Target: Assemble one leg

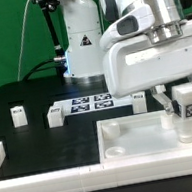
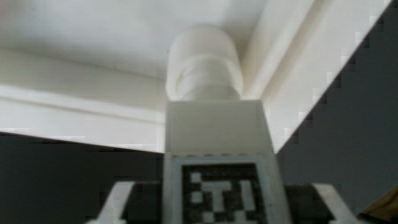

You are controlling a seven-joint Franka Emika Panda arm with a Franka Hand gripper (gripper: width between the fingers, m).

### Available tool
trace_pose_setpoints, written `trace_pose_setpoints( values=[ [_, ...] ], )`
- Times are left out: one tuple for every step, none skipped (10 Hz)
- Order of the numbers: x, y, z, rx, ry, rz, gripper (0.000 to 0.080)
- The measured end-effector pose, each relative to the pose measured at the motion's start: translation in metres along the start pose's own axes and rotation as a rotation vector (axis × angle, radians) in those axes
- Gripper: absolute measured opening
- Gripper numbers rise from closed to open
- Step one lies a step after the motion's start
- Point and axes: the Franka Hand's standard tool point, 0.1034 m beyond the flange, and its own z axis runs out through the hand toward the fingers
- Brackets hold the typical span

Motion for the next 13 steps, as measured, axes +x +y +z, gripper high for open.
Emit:
trace_pose_setpoints(
  values=[
    [-0.0037, -0.002, 0.004, 0.002, -0.006, -0.001, 0.029],
    [-0.0058, -0.0023, 0.0062, 0.003, -0.01, -0.001, 0.029],
    [-0.0072, -0.0024, 0.0078, 0.003, -0.012, -0.001, 0.029],
    [-0.0072, -0.002, 0.0086, 0.002, -0.004, -0.001, 0.029],
    [-0.0074, -0.0016, 0.0089, -0.001, 0.008, -0.001, 0.029],
    [-0.0086, -0.0016, 0.0089, -0.002, 0.011, -0.001, 0.029],
    [-0.0083, -0.0016, 0.0088, -0.002, 0.012, -0.001, 0.029],
    [-0.0084, -0.0016, 0.0089, -0.002, 0.011, -0.001, 0.029],
    [-0.0084, -0.0016, 0.0089, -0.002, 0.011, -0.001, 0.0481],
    [-0.0084, -0.0016, 0.0089, -0.002, 0.011, -0.001, 0.0481],
    [-0.0084, -0.0016, 0.0089, -0.002, 0.011, -0.001, 0.061],
    [-0.0084, -0.0016, 0.0089, -0.002, 0.011, -0.001, 0.0639],
    [-0.0084, -0.0016, 0.0089, -0.002, 0.011, -0.001, 0.0639]
  ],
)
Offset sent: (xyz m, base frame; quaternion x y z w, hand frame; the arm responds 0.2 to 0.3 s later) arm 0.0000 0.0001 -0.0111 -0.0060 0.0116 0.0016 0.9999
